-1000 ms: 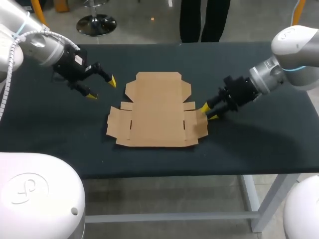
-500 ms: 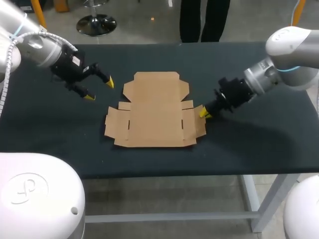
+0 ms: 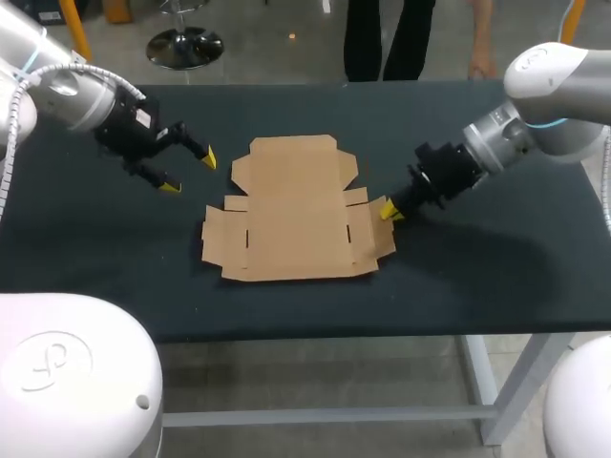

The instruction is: Assemble the packaging by folding the flat box into shape, placing the metal phone stand inside, and closing the box properly

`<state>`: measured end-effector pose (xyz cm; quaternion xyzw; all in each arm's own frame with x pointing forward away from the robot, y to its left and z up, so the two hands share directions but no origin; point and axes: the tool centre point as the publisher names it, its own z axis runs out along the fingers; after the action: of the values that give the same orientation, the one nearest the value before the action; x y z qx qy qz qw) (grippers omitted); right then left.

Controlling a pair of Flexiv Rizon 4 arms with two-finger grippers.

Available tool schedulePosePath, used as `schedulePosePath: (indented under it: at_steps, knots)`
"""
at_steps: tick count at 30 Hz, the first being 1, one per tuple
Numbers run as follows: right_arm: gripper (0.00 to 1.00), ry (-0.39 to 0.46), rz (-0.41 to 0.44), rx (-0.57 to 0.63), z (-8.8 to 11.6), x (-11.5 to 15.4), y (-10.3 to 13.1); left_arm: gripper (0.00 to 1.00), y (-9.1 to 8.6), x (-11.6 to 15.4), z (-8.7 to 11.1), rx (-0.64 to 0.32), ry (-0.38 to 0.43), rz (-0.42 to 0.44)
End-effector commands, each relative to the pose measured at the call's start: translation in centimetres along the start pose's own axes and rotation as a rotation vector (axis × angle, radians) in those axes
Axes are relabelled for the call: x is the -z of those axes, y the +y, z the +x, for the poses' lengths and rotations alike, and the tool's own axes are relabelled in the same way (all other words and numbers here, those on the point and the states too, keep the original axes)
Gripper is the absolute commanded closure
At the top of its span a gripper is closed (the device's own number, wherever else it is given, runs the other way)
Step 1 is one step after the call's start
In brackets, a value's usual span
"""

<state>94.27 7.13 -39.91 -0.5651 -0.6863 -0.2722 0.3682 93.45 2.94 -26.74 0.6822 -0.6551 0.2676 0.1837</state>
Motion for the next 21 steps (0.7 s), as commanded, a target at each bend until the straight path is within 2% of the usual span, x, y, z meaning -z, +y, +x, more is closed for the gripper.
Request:
schedulePosePath:
  at_steps: [1, 9, 10, 12, 13, 15, 20, 21]
  knots:
    - [1.00, 0.007, 0.010, -0.001, -0.1, 0.0, 0.1, 0.00, -0.2, -0.2, 0.2, -0.001, -0.003, -0.004]
    - [1.00, 0.013, 0.016, -0.015, -0.2, -0.4, -0.1, 0.00, -0.4, -0.4, 0.3, -0.005, -0.001, -0.012]
    - [0.84, 0.015, 0.016, -0.017, -0.2, -0.4, -0.1, 0.00, -0.4, -0.4, 0.3, -0.005, -0.002, -0.013]
    - [0.34, 0.015, 0.013, -0.022, -0.2, -0.4, -0.1, 0.00, -0.4, -0.4, 0.3, -0.004, -0.001, -0.014]
    - [0.15, 0.015, 0.010, -0.023, -0.1, -0.2, -0.1, 0.00, -0.5, -0.4, 0.3, -0.004, -0.001, -0.013]
    - [0.13, 0.013, -0.005, -0.018, 0.1, 0.5, -0.2, 0.00, -0.5, -0.3, 0.3, -0.009, -0.001, -0.011]
    - [0.27, -0.013, -0.068, 0.017, 0.8, 3.6, -0.2, 0.00, -0.6, 0.0, 0.5, -0.022, -0.004, -0.002]
    - [0.29, -0.022, -0.081, 0.026, 0.9, 4.3, -0.1, 0.03, -0.7, 0.0, 0.5, -0.023, -0.006, 0.000]
